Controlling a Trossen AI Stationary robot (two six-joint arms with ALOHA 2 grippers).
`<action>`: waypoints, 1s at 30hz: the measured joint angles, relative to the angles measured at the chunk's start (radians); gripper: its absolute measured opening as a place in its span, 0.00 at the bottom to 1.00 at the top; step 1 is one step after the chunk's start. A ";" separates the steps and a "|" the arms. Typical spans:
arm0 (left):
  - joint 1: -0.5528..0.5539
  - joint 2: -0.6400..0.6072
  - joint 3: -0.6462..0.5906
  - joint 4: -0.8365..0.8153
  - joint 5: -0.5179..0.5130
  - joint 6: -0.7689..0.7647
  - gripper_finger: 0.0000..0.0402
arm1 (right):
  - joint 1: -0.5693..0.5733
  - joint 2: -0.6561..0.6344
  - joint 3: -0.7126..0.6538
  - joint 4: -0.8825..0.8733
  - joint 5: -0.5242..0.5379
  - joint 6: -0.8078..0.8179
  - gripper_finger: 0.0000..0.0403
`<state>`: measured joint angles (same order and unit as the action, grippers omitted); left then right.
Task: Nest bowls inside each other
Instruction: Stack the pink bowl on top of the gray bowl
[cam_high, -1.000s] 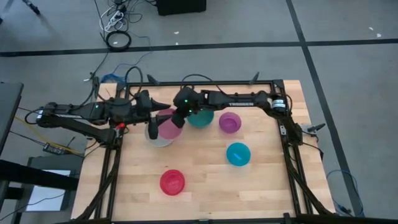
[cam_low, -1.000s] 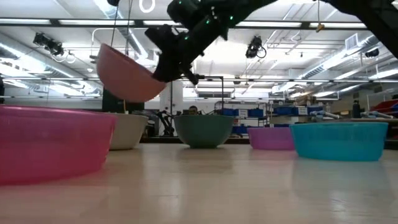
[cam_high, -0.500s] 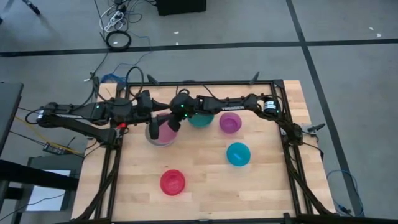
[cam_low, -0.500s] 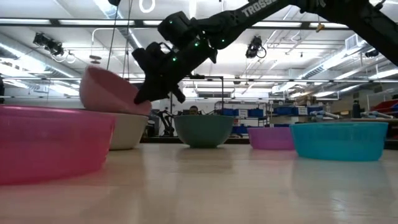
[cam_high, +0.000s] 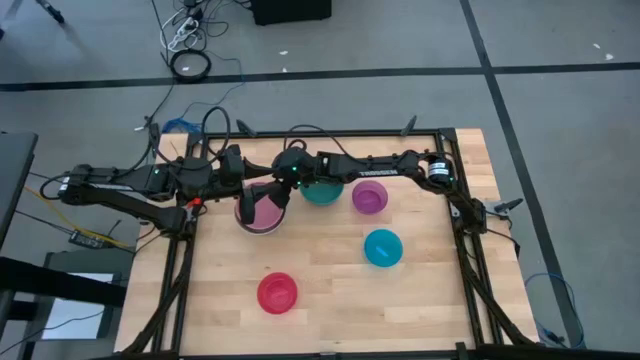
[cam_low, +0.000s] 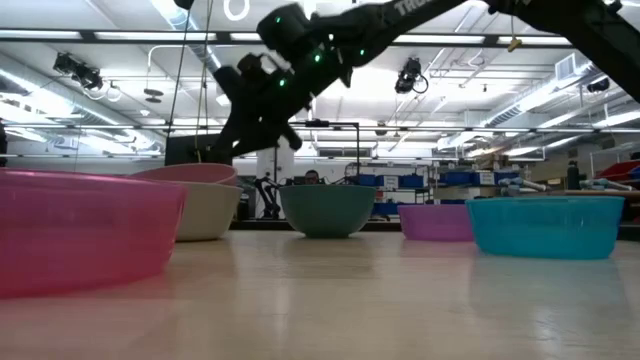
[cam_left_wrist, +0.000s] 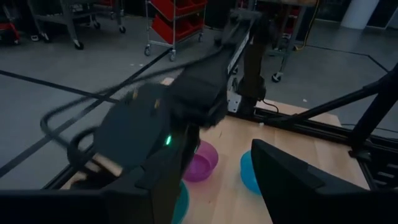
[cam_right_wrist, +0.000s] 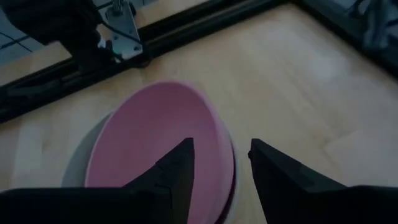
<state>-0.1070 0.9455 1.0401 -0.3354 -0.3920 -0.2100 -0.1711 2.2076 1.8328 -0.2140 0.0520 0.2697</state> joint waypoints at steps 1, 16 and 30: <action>0.000 0.000 0.000 -0.002 0.000 0.000 0.51 | 0.001 -0.014 0.000 -0.013 0.012 -0.011 0.37; 0.000 0.000 0.000 0.024 0.000 0.000 0.51 | 0.021 -0.021 -0.008 0.003 0.088 -0.014 0.34; 0.000 0.000 -0.001 0.021 0.000 0.000 0.51 | 0.021 0.047 -0.007 -0.042 0.084 0.069 0.33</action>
<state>-0.1066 0.9455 1.0393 -0.3142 -0.3920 -0.2096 -0.1503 2.2544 1.8256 -0.2563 0.1360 0.3387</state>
